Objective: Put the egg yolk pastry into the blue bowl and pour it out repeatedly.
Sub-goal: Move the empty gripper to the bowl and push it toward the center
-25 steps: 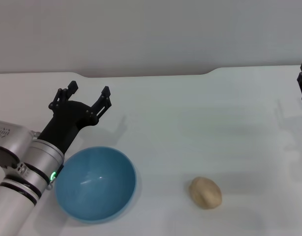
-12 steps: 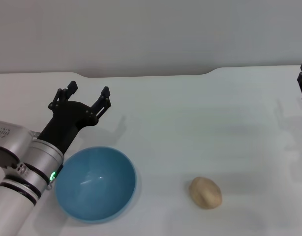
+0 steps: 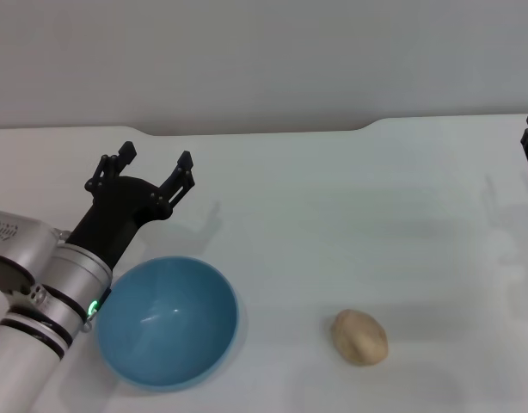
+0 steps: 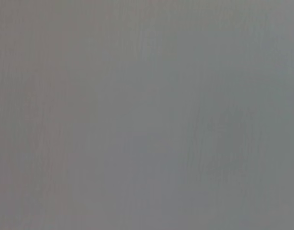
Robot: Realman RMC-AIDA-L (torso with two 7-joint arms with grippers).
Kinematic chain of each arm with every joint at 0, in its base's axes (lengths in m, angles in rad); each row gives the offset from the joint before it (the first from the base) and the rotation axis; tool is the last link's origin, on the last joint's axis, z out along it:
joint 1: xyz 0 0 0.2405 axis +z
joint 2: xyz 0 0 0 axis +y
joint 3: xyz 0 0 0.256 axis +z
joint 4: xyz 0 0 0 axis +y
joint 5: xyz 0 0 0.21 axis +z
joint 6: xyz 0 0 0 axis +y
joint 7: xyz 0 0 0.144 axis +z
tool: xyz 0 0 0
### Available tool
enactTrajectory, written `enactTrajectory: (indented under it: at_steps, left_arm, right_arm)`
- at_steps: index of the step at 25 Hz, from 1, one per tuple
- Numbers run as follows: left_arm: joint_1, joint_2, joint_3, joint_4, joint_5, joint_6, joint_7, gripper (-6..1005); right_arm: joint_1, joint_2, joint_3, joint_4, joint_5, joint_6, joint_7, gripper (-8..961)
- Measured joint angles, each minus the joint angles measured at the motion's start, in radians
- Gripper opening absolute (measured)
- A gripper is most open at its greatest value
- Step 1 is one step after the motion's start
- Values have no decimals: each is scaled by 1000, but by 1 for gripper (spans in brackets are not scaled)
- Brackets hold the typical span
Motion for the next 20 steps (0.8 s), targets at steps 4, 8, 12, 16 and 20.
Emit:
enactTrajectory:
  at_steps: [4, 8, 12, 16, 20]
  left_arm:
    - [0, -1, 0, 1, 0, 1, 0, 859]
    - [0, -1, 2, 1, 0, 2, 0, 860]
    - [0, -1, 3, 4, 0, 5, 0, 860]
    - [0, -1, 5, 7, 0, 6, 0, 860]
    - [0, -1, 7, 8, 0, 7, 0, 859]
  right_arm:
    - [0, 0, 1, 0, 0, 0, -2, 533]
    - [1, 0, 2, 0, 0, 0, -5, 533]
    - [1, 0, 2, 3, 0, 0, -6, 533]
    - [-1, 0, 2, 9, 0, 0, -6, 533]
    - [-2, 0, 1, 12, 0, 0, -6, 533]
